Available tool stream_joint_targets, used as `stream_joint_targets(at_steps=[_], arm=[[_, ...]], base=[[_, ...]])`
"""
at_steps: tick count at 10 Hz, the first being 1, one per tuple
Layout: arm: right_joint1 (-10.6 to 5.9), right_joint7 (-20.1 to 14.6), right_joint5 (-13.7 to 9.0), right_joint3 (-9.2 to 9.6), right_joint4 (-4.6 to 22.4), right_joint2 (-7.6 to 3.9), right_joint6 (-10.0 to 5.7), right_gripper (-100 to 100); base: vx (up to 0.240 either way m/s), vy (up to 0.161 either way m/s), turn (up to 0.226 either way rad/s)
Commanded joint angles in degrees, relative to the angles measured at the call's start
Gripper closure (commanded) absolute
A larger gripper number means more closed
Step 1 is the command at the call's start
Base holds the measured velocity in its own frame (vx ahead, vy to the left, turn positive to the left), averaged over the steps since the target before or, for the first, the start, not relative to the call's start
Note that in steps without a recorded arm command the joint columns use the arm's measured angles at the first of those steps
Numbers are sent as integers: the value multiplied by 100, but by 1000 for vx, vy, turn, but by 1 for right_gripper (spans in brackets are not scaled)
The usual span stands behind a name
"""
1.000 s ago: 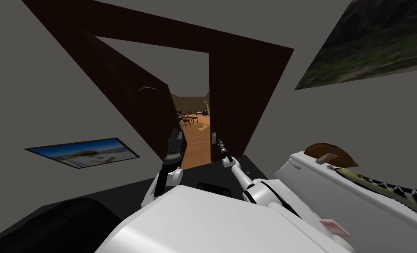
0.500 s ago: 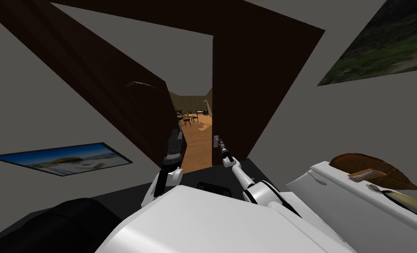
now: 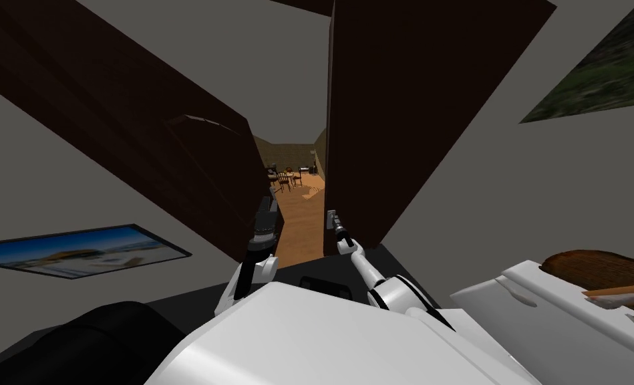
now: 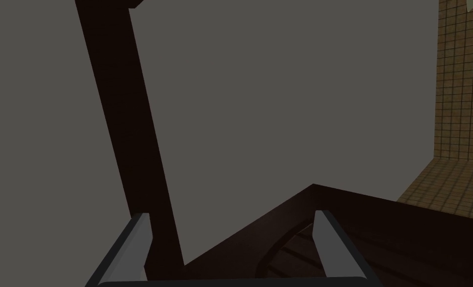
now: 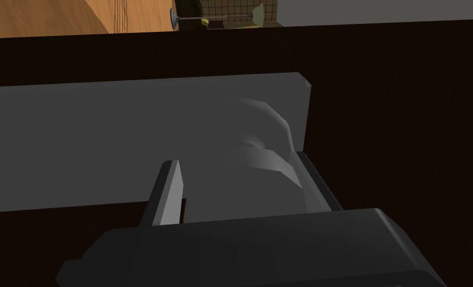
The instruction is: Push the door open
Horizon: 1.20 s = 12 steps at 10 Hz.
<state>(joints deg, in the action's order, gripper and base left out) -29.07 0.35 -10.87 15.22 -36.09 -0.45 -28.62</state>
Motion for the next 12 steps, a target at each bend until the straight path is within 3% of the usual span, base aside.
stream_joint_targets(at_steps=[1, 5, 12], arm=[[11, -2, 0, 1, 13, -4, 5, 100], [11, -2, 0, 1, 13, -4, 5, 100], [13, 95, -81, -269, 60, -211, 12, 100]], base=[[-31, -10, 6], [-12, -4, 0], [140, 95, -35]])
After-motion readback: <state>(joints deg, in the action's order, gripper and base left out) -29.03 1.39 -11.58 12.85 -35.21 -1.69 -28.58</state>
